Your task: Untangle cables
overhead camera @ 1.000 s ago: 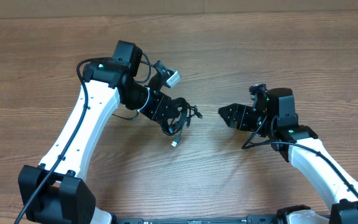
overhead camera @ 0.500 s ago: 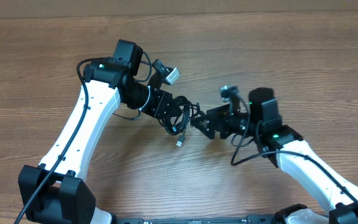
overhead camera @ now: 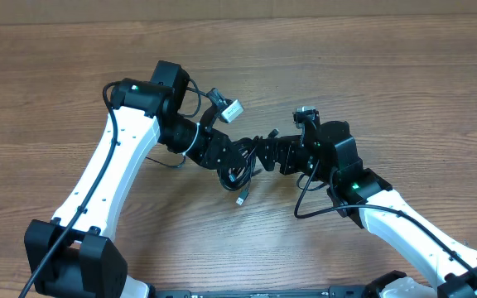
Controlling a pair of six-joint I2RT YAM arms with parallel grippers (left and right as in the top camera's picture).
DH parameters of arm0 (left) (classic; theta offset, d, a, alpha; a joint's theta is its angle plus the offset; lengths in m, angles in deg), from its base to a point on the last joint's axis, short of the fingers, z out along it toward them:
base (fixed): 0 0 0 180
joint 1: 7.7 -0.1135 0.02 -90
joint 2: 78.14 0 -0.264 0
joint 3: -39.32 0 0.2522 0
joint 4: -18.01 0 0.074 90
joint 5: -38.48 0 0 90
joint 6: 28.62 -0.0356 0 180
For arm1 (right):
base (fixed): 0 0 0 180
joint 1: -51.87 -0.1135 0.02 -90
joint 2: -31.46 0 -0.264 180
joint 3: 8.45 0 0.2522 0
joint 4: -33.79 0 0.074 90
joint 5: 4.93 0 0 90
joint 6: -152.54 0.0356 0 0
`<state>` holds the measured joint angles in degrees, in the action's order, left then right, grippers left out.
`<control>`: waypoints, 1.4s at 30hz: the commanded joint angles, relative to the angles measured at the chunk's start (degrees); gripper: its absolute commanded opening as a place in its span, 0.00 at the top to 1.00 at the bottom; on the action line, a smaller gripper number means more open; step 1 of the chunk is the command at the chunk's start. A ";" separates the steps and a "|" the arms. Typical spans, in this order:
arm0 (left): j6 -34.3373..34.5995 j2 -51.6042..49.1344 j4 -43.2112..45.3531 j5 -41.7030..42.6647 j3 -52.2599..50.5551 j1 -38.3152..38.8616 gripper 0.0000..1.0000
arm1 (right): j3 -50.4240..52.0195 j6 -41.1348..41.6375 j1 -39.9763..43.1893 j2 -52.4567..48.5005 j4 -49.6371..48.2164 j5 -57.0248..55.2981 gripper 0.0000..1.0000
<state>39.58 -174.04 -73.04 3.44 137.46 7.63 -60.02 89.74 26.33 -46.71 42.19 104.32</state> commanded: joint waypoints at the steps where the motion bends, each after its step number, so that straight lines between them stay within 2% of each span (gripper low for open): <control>1: -4.04 1.09 -1.51 6.03 0.74 0.50 0.96 | -0.15 4.81 0.79 0.13 -0.63 -3.96 0.08; 6: -5.90 1.09 0.13 12.41 0.74 0.50 0.96 | -0.15 8.11 0.61 -0.61 -0.96 0.85 0.08; 11: -6.95 1.09 0.76 17.90 0.74 0.48 0.96 | -0.15 9.60 0.20 -3.39 -1.31 -3.76 0.07; 16: -6.93 1.09 -0.92 15.06 0.74 -0.22 0.96 | -0.15 15.26 3.96 -4.90 6.38 -16.55 0.06; 27: -5.55 1.09 1.25 12.79 0.74 -5.86 0.96 | -0.15 15.19 17.70 -4.90 19.71 -16.85 0.07; 31: -0.42 1.09 4.72 10.10 0.74 -7.45 0.96 | -0.15 14.73 19.80 -4.90 22.45 -16.85 0.07; 34: 5.77 1.09 8.66 5.84 0.74 -7.54 0.96 | -0.15 13.11 19.82 -4.87 22.71 -16.33 0.03; 39: 19.41 1.09 14.43 -3.58 0.74 -7.39 0.96 | -0.22 2.43 19.85 -3.82 22.49 -9.27 0.00; 42: 26.16 1.09 16.33 -8.57 0.74 -7.39 0.96 | -0.22 -4.09 19.82 -2.16 22.01 0.81 0.00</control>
<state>54.57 -174.52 -57.74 1.75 137.46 0.18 -60.34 94.77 45.90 -51.28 64.99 94.81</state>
